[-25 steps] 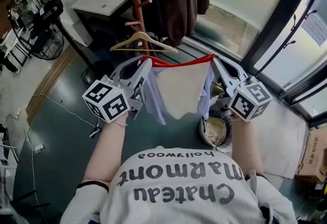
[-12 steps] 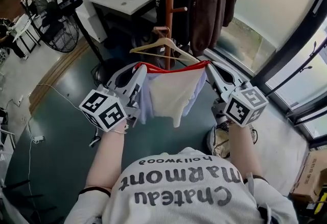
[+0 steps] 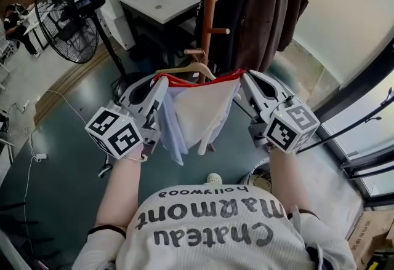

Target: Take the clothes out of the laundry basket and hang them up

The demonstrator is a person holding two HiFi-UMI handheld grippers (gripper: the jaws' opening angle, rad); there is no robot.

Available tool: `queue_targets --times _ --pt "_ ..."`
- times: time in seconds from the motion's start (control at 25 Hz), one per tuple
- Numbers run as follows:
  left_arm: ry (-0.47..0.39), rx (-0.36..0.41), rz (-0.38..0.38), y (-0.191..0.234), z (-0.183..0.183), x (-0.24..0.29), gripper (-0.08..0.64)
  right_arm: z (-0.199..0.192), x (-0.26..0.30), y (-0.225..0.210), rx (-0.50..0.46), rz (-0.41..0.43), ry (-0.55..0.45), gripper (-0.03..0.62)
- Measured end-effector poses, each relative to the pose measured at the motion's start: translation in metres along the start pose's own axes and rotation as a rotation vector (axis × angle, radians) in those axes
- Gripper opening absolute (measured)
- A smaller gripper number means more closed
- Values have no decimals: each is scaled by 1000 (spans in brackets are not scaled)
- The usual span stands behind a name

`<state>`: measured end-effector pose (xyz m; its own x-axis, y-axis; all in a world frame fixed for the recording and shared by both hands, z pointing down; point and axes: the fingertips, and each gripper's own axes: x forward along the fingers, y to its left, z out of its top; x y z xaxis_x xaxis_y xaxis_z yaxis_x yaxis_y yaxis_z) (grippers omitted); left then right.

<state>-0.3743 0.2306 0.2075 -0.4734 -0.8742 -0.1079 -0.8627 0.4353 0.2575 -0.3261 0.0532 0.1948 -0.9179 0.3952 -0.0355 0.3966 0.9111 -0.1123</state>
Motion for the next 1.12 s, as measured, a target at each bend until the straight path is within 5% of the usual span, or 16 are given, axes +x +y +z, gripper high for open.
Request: queue_targets --times 0.4,0.6,1.12 --pt "-87 55 56 -1 14 91 18 39 27 -96 -31 95 -52 31" --pt "-91 53 66 0 16 100 18 50 30 -102 28 125 -103 31" --pt "-122 116 22 -1 46 123 18 80 43 -120 -45 96 -179 31"
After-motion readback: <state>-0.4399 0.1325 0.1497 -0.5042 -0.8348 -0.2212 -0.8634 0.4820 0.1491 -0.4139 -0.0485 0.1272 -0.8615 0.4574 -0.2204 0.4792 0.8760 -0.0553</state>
